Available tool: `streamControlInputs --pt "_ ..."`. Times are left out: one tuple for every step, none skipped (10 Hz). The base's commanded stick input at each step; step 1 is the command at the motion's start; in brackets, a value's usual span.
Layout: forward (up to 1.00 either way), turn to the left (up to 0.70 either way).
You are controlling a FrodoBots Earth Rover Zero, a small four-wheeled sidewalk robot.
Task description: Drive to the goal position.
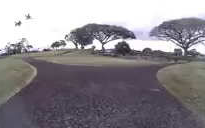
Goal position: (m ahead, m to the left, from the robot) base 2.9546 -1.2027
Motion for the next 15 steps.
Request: streamControlInputs --pt "0.85 0.00" --pt "0.85 0.00" --pt "0.85 0.00" --pt "0.85 0.00" --pt "0.85 0.00" --pt "0.85 -0.11" --pt "0.85 -0.20" --pt "0.85 -0.24" --pt "0.85 -0.24" --pt "0.85 -0.24" --pt "0.85 -0.24" --pt "0.85 -0.24" --pt "0.85 -0.24" --pt "0.85 -0.24" --pt "0.85 -0.21"
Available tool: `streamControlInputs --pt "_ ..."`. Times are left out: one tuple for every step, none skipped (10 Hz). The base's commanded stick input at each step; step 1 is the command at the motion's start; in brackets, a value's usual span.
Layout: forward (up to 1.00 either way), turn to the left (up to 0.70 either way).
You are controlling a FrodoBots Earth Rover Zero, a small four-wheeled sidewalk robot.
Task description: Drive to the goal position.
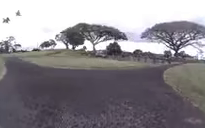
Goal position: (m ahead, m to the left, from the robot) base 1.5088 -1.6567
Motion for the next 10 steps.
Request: streamControlInputs --pt "0.85 -0.15" --pt "0.85 0.00" --pt "0.85 0.00" --pt "0.85 0.00" --pt "0.85 0.00" --pt "0.85 0.00" --pt "0.85 -0.04" --pt "0.85 -0.12" --pt "0.85 -0.22" --pt "0.85 -0.23"
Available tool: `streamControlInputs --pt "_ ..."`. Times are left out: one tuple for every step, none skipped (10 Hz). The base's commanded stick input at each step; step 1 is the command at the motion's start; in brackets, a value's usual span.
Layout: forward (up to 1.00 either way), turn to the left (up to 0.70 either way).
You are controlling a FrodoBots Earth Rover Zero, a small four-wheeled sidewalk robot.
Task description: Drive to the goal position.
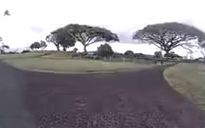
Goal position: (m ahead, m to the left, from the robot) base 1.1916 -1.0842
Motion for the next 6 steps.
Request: streamControlInputs --pt "0.85 -0.23" --pt "0.85 -0.23" --pt "0.85 -0.23" --pt "0.85 -0.23" --pt "0.85 -0.23" --pt "0.85 -0.20"
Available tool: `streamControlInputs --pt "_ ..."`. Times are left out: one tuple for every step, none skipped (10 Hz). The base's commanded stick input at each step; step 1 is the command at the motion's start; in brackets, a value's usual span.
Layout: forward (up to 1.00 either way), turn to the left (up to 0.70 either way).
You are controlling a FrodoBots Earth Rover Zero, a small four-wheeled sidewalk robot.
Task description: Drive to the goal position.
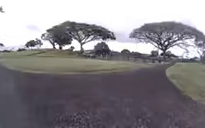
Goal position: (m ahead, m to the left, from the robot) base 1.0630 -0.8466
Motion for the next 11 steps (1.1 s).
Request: streamControlInputs --pt "0.85 -0.11" --pt "0.85 0.00" --pt "0.85 0.00" --pt "0.85 0.00" --pt "0.85 0.00" --pt "0.85 -0.01" --pt "0.85 -0.07" --pt "0.85 -0.23" --pt "0.85 -0.27" --pt "0.85 -0.27" --pt "0.85 -0.27"
